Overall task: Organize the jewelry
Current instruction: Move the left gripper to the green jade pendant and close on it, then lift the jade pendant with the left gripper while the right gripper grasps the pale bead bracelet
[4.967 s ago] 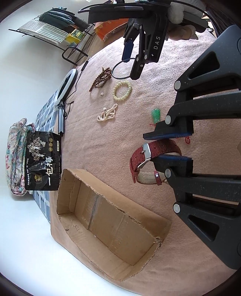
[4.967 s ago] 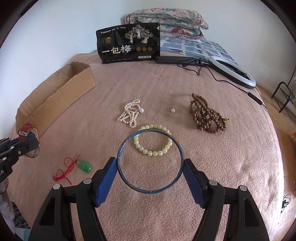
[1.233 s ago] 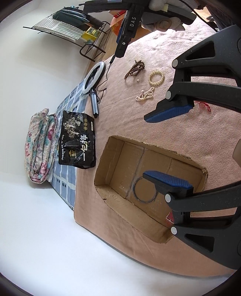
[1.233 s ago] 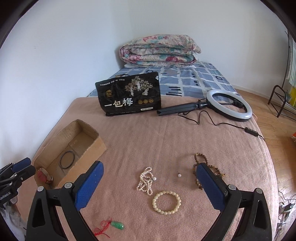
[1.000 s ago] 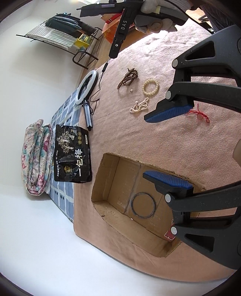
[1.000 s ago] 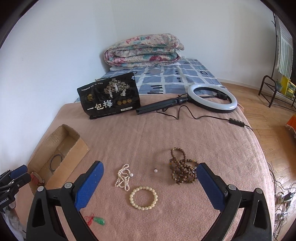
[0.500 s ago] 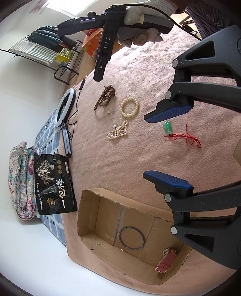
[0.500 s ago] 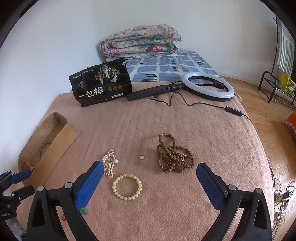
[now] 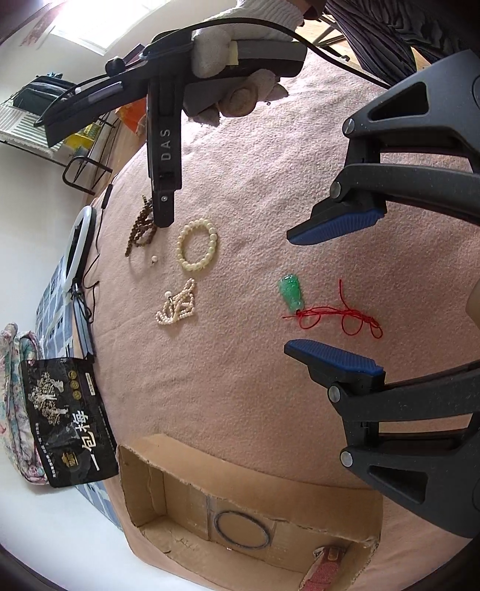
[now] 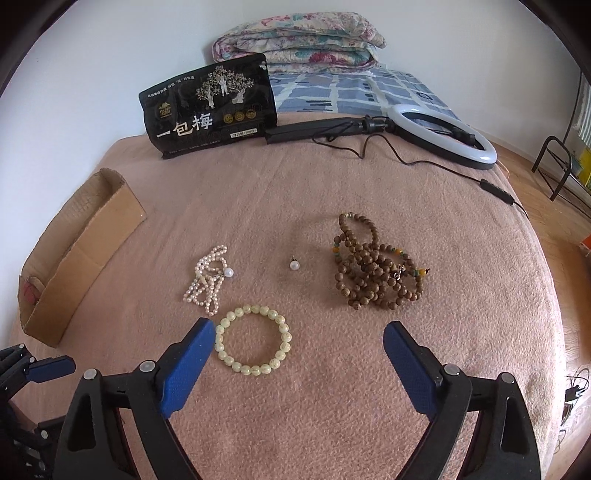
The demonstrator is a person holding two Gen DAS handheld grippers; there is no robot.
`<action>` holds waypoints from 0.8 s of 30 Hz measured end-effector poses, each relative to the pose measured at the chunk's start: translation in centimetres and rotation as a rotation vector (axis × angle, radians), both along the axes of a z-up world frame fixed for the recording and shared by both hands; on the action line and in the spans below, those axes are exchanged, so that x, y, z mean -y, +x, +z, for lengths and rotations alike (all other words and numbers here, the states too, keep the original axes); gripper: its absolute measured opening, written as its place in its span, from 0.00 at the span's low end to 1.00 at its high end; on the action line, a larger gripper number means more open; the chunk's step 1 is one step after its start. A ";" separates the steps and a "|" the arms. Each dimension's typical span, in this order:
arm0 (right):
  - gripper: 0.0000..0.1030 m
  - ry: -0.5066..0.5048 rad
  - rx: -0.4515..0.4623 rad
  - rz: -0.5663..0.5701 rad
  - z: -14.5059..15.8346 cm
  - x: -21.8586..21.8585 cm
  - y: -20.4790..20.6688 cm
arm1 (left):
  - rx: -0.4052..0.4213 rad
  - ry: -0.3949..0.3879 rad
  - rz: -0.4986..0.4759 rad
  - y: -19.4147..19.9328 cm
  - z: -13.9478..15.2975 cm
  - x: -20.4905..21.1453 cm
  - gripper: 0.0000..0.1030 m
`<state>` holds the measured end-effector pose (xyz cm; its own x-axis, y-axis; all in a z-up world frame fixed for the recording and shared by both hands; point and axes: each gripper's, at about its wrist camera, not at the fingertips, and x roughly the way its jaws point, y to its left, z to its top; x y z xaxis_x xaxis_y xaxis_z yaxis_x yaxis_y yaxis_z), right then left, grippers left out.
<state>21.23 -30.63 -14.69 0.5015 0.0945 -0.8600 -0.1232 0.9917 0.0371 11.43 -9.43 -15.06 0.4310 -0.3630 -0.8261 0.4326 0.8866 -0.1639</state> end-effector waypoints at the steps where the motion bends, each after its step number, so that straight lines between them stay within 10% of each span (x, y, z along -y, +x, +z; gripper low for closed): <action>1: 0.84 -0.004 -0.009 -0.005 -0.4 0.1 0.1 | -0.012 0.002 -0.002 0.1 -0.4 0.3 0.49; 24: 0.67 -0.048 -0.056 0.041 -3.1 -1.6 1.3 | -0.105 0.003 0.186 1.8 -4.5 1.6 0.36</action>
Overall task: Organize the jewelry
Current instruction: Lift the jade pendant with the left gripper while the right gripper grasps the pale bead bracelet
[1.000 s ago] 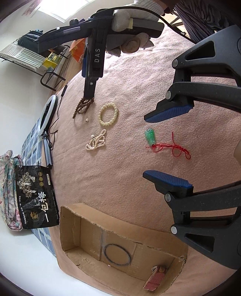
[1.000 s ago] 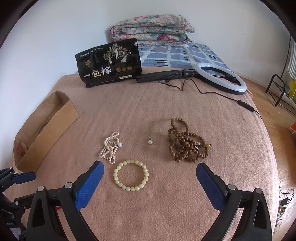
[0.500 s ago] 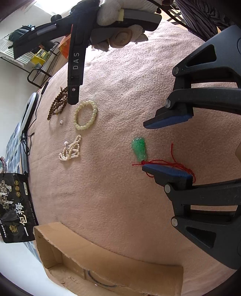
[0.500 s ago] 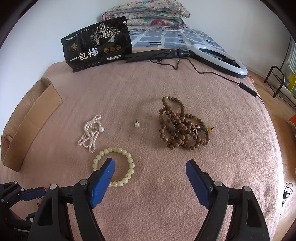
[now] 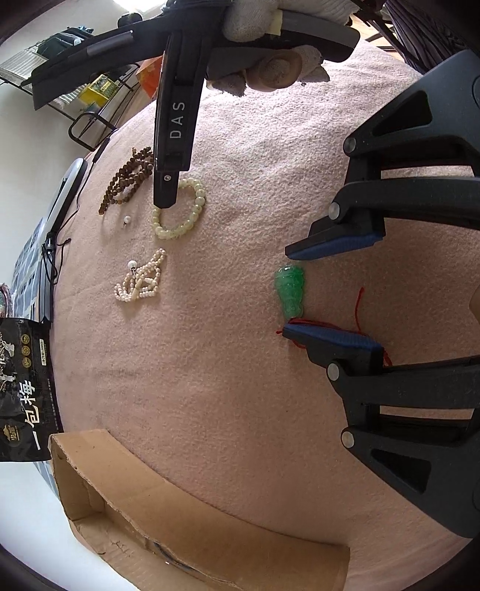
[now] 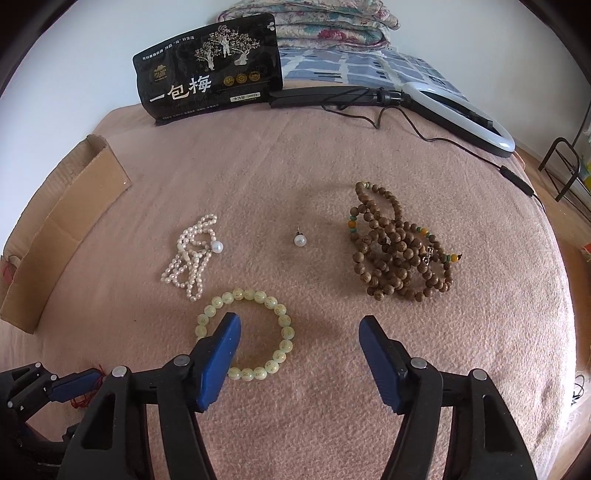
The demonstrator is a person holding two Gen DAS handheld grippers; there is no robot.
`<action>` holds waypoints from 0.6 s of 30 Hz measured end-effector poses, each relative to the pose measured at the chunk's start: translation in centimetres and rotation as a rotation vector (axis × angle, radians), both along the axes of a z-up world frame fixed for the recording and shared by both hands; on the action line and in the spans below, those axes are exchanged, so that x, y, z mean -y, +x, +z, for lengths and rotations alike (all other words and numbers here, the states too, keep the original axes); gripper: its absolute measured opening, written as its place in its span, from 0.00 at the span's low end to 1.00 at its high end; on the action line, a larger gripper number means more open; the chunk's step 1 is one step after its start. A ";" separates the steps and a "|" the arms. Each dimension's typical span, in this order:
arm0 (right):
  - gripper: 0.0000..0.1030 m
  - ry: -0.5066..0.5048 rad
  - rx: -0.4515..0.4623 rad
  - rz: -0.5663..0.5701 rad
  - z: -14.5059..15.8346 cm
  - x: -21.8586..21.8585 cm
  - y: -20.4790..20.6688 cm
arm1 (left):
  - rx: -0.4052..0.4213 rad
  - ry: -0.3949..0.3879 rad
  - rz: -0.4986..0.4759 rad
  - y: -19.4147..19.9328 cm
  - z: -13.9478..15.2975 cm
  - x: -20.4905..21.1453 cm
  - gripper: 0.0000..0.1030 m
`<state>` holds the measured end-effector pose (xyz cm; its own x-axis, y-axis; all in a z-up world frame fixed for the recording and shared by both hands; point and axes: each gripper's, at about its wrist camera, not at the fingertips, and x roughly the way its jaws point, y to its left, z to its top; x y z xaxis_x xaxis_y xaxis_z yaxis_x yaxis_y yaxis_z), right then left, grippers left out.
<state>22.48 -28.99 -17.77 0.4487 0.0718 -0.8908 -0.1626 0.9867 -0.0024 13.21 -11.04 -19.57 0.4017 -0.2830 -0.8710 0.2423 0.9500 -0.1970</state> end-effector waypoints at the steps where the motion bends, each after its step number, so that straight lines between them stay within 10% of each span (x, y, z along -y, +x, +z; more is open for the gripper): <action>1: 0.67 -0.003 0.000 -0.001 0.0 0.0 0.0 | 0.000 -0.001 0.006 0.0 0.0 -0.1 0.36; 12: 0.63 -0.028 -0.023 0.018 -1.0 -0.8 0.5 | 0.010 0.001 -0.010 0.2 -0.4 -0.1 0.31; 18: 0.39 -0.045 -0.030 0.044 -1.1 -1.4 0.4 | 0.014 -0.001 -0.018 0.2 -0.4 -0.1 0.31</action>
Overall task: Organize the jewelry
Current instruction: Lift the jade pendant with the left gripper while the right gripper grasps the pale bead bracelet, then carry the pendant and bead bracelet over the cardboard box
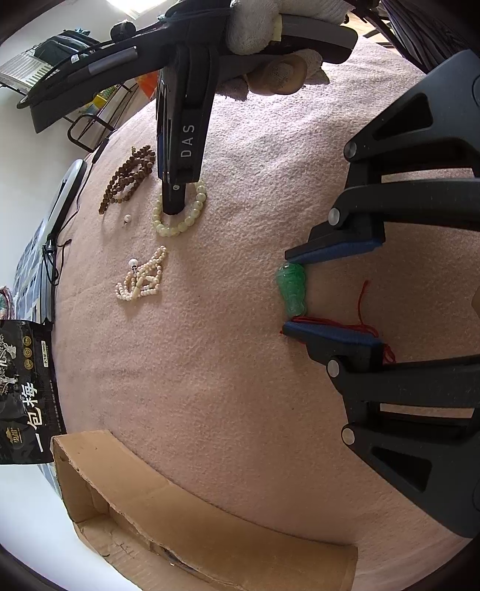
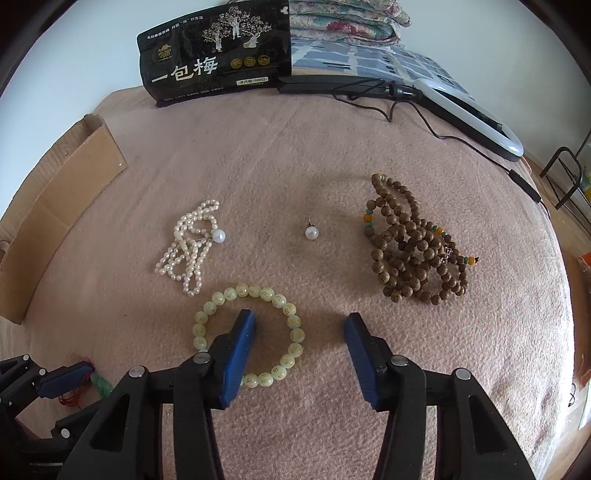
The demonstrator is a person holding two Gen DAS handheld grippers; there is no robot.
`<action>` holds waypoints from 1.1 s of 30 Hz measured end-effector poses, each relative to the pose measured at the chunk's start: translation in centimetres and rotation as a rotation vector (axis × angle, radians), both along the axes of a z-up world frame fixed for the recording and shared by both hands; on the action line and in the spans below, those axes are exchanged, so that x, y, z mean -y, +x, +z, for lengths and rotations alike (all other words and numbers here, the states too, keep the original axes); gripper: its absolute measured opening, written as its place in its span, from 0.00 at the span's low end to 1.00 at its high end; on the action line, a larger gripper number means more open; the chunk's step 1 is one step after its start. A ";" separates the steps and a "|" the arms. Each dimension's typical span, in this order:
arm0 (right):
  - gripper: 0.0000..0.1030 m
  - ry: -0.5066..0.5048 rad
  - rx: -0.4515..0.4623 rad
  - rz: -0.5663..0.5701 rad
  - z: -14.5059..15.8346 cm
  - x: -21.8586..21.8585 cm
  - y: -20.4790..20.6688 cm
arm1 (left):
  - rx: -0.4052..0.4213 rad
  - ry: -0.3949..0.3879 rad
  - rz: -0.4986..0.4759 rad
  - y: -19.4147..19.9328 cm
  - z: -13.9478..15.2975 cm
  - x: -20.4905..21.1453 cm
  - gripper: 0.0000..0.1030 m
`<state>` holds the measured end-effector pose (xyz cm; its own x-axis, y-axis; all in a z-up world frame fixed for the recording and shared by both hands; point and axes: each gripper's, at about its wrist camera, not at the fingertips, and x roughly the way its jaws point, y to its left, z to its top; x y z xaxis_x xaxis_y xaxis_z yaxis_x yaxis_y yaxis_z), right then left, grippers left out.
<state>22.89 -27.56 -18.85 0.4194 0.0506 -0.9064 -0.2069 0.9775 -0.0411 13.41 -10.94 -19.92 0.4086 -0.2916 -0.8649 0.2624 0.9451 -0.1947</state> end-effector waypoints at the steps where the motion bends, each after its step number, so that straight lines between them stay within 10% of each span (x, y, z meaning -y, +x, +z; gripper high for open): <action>1: 0.31 -0.001 0.000 0.011 0.1 -0.2 -0.1 | 0.002 0.000 -0.001 0.0 0.0 -0.1 0.31; 5: 0.05 0.015 -0.004 0.032 0.3 -0.5 -0.4 | 0.008 0.000 -0.004 -0.1 0.1 -0.1 0.31; 33: 0.05 0.081 0.173 0.051 7.6 -1.1 -2.7 | 0.110 -0.063 0.048 -0.5 5.1 -2.8 0.31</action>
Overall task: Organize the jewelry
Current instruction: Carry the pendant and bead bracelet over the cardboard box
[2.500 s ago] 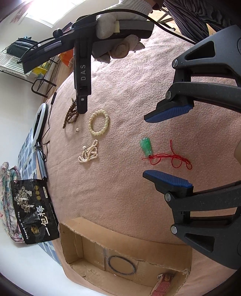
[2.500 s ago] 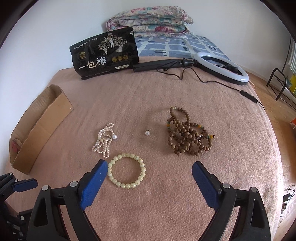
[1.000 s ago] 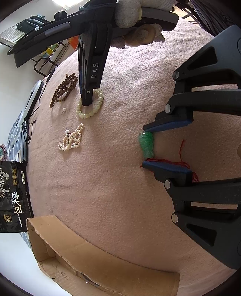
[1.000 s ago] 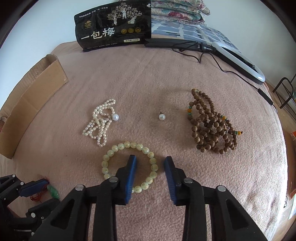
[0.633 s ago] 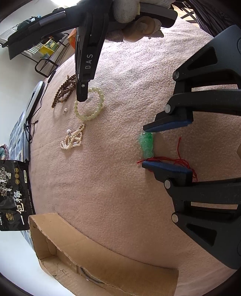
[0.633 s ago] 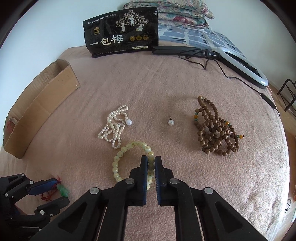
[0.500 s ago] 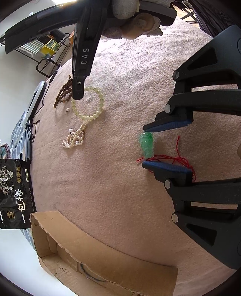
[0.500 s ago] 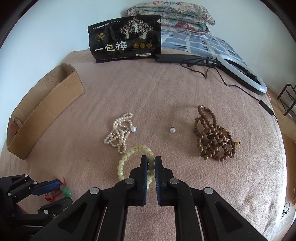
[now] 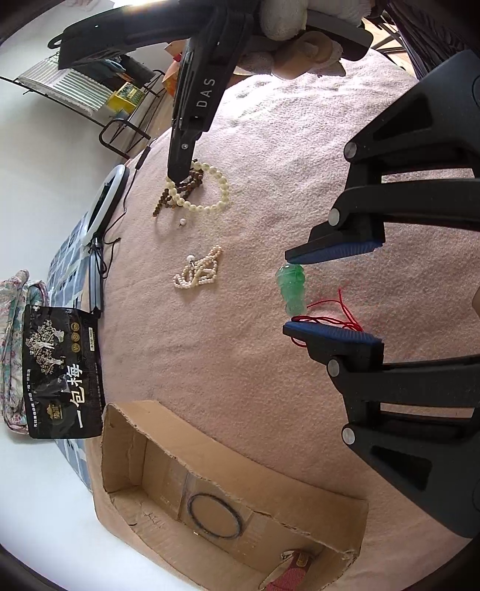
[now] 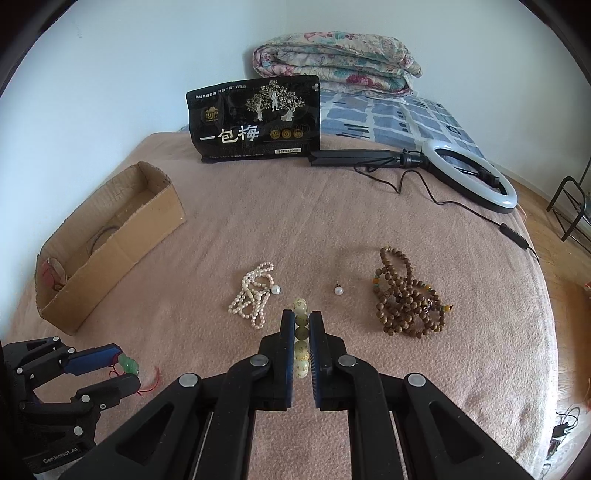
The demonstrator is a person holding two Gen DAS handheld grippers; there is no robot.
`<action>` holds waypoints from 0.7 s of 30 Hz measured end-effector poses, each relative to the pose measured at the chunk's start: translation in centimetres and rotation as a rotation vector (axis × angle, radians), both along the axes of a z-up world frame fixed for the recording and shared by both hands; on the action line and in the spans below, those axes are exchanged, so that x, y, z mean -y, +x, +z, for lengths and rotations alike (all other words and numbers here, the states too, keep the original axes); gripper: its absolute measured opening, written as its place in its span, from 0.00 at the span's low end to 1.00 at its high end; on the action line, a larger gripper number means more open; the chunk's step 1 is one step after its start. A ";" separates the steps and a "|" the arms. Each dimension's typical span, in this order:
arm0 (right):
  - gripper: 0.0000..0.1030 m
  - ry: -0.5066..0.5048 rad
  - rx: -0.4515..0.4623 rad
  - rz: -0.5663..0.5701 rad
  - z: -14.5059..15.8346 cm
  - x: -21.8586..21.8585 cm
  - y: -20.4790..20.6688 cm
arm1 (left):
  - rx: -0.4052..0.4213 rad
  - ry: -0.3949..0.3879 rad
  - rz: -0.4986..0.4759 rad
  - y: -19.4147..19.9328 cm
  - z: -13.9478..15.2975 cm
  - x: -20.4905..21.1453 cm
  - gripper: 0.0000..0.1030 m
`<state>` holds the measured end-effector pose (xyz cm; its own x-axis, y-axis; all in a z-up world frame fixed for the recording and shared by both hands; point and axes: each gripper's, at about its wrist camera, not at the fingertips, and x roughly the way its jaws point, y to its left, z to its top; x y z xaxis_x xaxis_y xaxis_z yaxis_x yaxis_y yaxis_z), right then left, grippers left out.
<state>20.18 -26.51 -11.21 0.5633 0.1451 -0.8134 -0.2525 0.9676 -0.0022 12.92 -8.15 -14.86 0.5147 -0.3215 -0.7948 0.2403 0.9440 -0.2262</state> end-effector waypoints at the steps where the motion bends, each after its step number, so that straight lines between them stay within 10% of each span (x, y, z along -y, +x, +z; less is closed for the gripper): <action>1: 0.05 0.003 0.005 0.000 0.2 0.0 -0.1 | 0.006 -0.005 0.004 0.1 0.3 -0.2 0.31; 21: 0.05 0.066 0.100 0.040 4.7 -3.4 0.2 | 0.162 -0.074 0.163 3.2 7.6 -7.3 0.31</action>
<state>20.37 -23.13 -6.52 0.6341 0.2201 -0.7412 -0.2924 0.9557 0.0337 16.10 -0.89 -7.26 0.6832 -0.2781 -0.6752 0.1249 0.9555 -0.2672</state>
